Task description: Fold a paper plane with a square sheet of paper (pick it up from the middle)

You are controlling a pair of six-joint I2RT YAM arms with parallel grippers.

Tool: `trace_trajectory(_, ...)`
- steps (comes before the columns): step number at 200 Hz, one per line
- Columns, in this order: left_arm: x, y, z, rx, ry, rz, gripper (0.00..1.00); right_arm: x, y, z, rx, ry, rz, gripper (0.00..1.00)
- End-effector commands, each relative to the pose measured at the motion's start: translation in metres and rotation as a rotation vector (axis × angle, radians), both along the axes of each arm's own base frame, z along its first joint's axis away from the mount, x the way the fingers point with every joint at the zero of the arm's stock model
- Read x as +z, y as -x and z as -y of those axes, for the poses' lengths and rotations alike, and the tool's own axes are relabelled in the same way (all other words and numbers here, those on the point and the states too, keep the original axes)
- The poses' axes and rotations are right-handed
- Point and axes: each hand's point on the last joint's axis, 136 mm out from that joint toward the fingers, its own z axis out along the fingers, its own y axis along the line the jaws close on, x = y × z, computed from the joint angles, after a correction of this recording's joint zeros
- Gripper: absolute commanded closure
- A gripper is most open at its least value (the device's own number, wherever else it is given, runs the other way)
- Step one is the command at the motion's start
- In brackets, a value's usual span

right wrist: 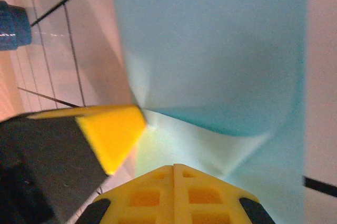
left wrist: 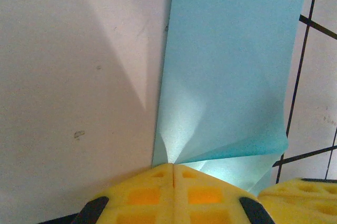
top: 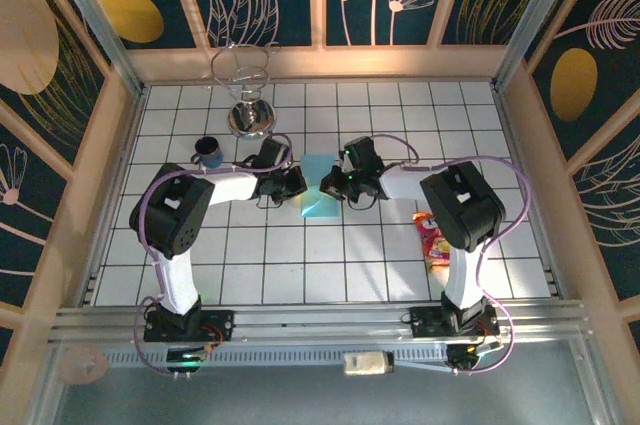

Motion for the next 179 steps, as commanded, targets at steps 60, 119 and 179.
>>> trace_trajectory(60,-0.042,0.024,-0.033,0.036,-0.171,-0.12,1.0,-0.035,-0.013,0.026,-0.078,0.123,-0.055,1.0)
trace_trajectory(119,-0.042,0.024,-0.033,0.03,-0.173,-0.118,1.0,-0.028,-0.023,0.084,-0.251,0.142,-0.034,1.0)
trace_trajectory(179,-0.028,0.015,-0.022,0.002,-0.132,-0.084,1.0,0.028,-0.024,0.013,-0.058,0.016,0.109,1.0)
